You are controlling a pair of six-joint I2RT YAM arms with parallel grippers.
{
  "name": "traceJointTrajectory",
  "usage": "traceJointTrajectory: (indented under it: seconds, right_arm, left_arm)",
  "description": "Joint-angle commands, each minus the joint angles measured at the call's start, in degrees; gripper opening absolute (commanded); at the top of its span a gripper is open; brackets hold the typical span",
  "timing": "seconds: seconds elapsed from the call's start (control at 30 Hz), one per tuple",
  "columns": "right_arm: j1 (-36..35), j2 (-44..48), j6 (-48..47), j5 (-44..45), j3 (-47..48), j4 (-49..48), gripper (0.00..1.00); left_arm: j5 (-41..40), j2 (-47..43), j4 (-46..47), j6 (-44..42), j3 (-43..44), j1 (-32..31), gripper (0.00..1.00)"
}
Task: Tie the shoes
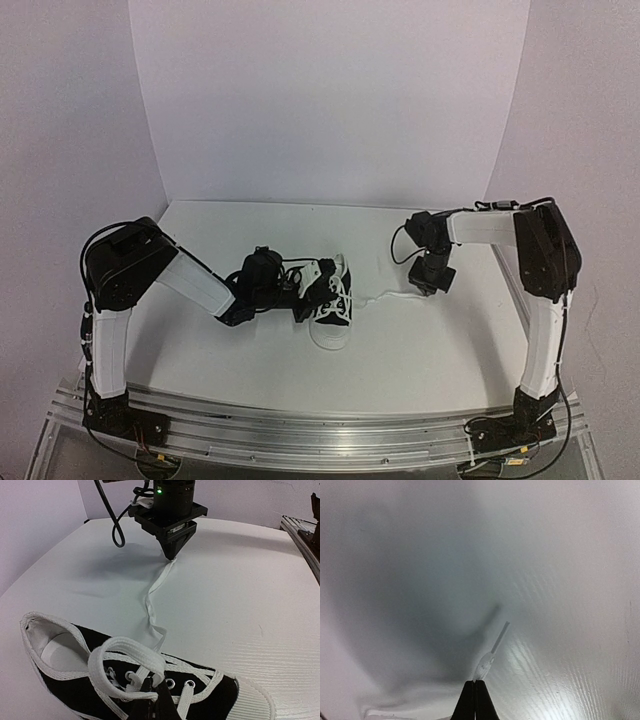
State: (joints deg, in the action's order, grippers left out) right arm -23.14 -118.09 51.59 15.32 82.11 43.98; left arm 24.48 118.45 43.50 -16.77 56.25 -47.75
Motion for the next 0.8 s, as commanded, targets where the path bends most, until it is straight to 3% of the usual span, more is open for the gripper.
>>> traceJointTrajectory:
  seconds: [0.0,0.2,0.5,0.73,0.77]
  right_arm:
    - [-1.0,0.0,-6.4,-1.1,11.2,-0.4,0.00]
    - [-8.6,-0.8,-13.0,-3.7,27.4,-0.2,0.00]
    - [-20.8,-16.0,-12.7,-16.2,55.8,-0.8,0.00]
    - [-23.0,-17.1,-8.2,-18.8,53.3,-3.5,0.00]
    - [-23.1,-17.0,-7.6,-19.4,52.3,-3.8,0.04]
  left_arm:
    - [0.6,-1.2,0.5,-1.4,1.0,-0.4,0.00]
    - [0.7,-1.5,0.4,-2.3,0.7,-0.4,0.00]
    - [0.7,-2.2,0.3,-4.0,-0.2,-0.4,0.00]
    - [0.7,-2.7,0.7,-4.1,-1.1,-0.4,0.00]
    - [0.7,-2.7,0.8,-4.0,-1.2,-0.5,0.00]
